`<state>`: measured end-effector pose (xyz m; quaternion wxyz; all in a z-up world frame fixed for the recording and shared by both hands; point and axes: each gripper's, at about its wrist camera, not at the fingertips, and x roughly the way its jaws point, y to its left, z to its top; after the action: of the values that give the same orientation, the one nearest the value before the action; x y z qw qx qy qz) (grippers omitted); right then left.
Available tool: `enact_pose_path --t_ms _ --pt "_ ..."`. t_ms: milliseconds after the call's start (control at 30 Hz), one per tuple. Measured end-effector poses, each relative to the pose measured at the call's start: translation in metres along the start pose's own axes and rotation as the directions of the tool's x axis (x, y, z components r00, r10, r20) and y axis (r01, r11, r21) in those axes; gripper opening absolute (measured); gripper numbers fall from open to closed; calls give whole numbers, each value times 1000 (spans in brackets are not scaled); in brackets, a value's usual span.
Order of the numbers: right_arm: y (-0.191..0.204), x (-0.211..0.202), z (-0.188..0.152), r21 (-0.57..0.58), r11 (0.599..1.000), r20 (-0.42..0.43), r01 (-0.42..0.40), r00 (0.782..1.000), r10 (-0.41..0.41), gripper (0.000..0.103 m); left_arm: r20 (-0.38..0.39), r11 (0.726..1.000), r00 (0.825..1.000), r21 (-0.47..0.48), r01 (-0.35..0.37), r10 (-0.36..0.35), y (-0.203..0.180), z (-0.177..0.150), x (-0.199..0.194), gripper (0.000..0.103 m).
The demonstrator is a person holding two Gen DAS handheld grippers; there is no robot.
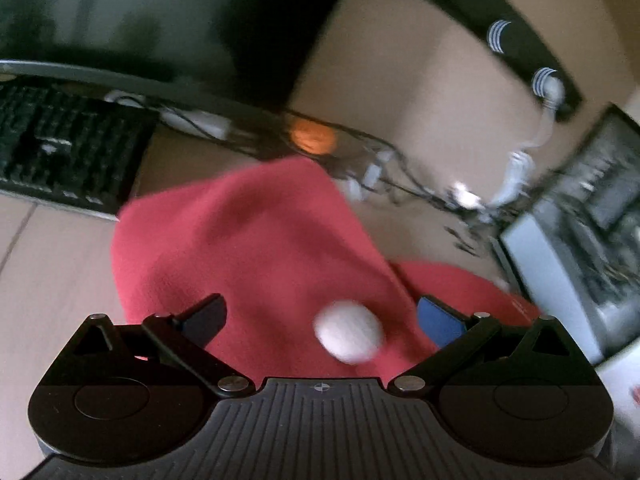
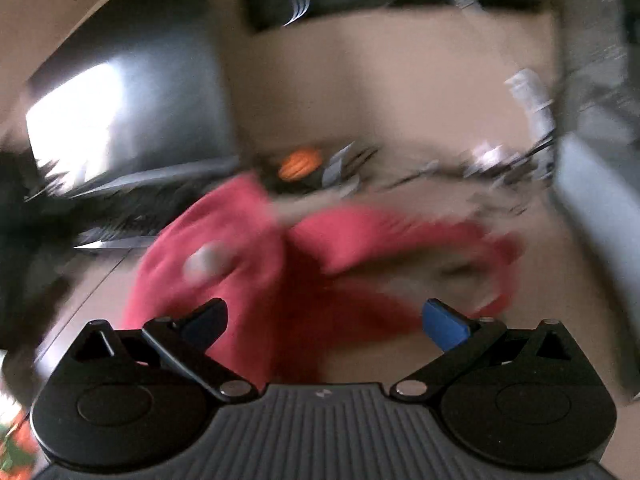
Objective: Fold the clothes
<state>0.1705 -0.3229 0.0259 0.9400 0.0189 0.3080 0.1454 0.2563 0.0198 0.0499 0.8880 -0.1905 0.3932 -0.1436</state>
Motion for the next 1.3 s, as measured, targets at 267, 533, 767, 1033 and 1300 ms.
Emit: enact_pose_path --t_ms 267,533,767,1033,1300 --pt "-35 81 23 56 994 -87 98 992 -93 103 -174 983 968 15 185 -180 -30 -70 10 103" --pt "-1 93 -20 31 1000 -229 0 973 7 103 -227 981 967 122 150 -120 -21 -71 18 103" --pt "23 17 -34 -35 987 -211 -155 967 144 103 -257 882 961 471 28 106 0 -73 -3 103" --pt "26 2 -35 -195 980 -195 -42 981 3 103 -162 876 971 475 -80 176 8 -44 -40 103" --pt "21 -4 25 -225 867 149 445 895 -421 103 -169 895 985 436 92 -19 -49 -53 -10 103"
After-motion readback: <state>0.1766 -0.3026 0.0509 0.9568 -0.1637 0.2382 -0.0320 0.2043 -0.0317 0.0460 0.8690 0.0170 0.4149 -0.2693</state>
